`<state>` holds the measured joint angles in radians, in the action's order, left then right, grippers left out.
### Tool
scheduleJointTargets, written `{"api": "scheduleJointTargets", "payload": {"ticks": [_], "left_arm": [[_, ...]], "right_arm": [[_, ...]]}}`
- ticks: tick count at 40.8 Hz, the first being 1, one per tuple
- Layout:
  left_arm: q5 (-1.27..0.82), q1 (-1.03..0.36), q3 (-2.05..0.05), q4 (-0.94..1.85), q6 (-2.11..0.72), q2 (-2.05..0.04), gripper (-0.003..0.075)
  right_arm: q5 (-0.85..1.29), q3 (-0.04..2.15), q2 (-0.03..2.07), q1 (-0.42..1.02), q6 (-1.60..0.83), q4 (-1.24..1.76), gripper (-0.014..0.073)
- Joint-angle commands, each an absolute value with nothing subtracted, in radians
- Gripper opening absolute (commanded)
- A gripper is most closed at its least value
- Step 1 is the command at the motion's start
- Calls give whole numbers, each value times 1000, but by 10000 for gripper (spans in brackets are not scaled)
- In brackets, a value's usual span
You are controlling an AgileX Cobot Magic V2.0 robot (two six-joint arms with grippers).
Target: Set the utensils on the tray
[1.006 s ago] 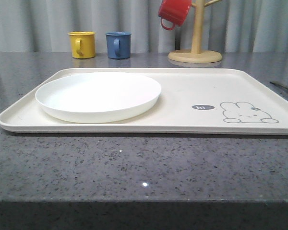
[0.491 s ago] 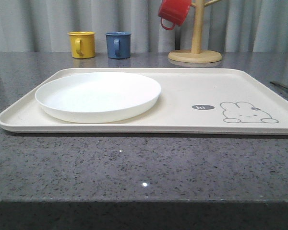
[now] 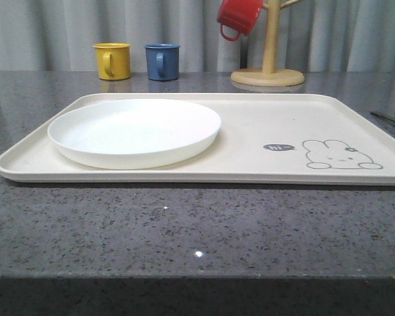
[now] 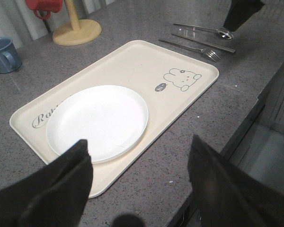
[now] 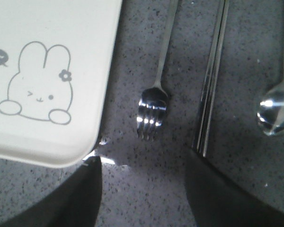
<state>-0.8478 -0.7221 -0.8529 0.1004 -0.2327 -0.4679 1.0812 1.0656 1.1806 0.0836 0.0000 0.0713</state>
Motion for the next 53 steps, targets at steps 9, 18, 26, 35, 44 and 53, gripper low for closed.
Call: {"api": "scheduleJointTargets", "payload": {"ticks": [9, 18, 26, 35, 44, 53], "left_arm": [[-759, -732, -875, 115, -222, -474, 421], [-759, -732, -875, 115, -222, -474, 421], [-759, -732, -875, 115, -222, -474, 421], [-759, -732, -875, 115, -222, -474, 421], [-759, -732, -875, 115, -222, -474, 421], [-759, -732, -875, 115, -222, -474, 421]], "right_arm": [[1126, 1281, 1436, 82, 57, 13, 321], [1123, 1361, 1575, 82, 83, 15, 313], [1098, 1376, 1655, 82, 89, 15, 313], [1101, 1376, 1697, 82, 89, 16, 272], [1110, 1391, 1693, 82, 89, 16, 2], [1198, 1455, 1658, 84, 89, 21, -43]]}}
